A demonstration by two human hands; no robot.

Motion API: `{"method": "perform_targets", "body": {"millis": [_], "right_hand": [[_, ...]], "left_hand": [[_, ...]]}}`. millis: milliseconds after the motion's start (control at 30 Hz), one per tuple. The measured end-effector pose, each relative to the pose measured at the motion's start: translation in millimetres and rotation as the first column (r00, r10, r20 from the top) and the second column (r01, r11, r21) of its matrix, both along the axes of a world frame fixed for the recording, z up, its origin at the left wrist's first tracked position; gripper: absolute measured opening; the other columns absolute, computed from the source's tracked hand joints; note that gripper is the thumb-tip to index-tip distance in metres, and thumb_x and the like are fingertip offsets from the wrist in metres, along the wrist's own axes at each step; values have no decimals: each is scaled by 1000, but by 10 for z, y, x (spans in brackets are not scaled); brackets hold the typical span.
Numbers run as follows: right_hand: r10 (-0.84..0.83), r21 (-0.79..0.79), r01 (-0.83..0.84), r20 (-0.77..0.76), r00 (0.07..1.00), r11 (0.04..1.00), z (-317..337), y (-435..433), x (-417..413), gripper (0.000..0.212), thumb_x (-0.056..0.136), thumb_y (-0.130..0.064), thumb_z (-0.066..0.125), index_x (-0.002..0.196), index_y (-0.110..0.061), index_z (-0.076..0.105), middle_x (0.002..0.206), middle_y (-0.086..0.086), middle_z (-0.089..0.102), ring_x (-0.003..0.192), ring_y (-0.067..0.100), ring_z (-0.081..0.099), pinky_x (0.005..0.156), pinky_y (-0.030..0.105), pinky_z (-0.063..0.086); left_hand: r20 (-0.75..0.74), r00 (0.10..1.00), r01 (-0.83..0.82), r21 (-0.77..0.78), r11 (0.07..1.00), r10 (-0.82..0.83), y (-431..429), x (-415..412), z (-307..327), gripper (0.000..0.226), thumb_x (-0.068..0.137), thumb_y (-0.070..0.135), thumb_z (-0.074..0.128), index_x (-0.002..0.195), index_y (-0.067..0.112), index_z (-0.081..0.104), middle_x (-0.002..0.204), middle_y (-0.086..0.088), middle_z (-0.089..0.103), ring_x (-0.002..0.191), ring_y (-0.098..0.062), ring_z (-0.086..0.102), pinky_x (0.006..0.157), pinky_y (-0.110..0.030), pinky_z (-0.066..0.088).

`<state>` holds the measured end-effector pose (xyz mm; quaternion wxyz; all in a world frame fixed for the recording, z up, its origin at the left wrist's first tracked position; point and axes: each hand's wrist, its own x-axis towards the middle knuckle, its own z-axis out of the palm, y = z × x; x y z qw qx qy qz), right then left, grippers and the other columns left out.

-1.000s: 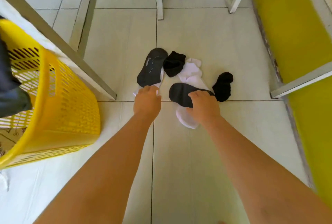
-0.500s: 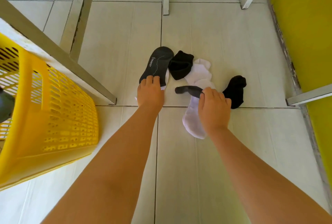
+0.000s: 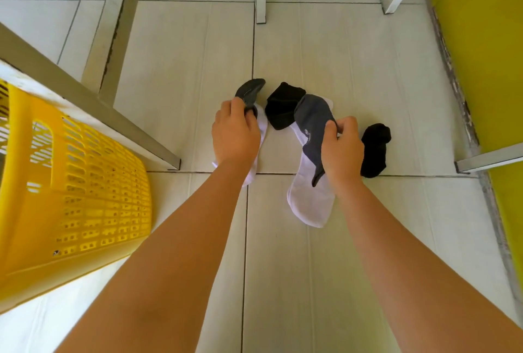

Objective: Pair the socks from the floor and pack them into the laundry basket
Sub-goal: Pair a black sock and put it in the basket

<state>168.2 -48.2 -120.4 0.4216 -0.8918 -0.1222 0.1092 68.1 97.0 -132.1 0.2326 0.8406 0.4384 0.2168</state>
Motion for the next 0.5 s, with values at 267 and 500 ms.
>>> {"method": "perform_targets", "body": {"millis": [267,500], "right_hand": [[-121,175,168,-252,960,970,310,85,115,11,102,-21,43,99,-11,47,77,-5,49,67,6,48,62,22,44],[-8,169,83,-400,917,982,548,75,73,18,102,-25,46,113,-12,53,107,8,58,103,27,58,95,43,51]], "left_hand": [[359,915,-49,-357,933,185,-103,31,569,9,103,20,40,96,14,41,68,12,47,58,-4,48,48,-7,39],[317,947,139,-237,962,-59,-565,-36,788,16,101,33,40,101,18,47,69,2,55,57,-18,55,53,-34,55]]}}
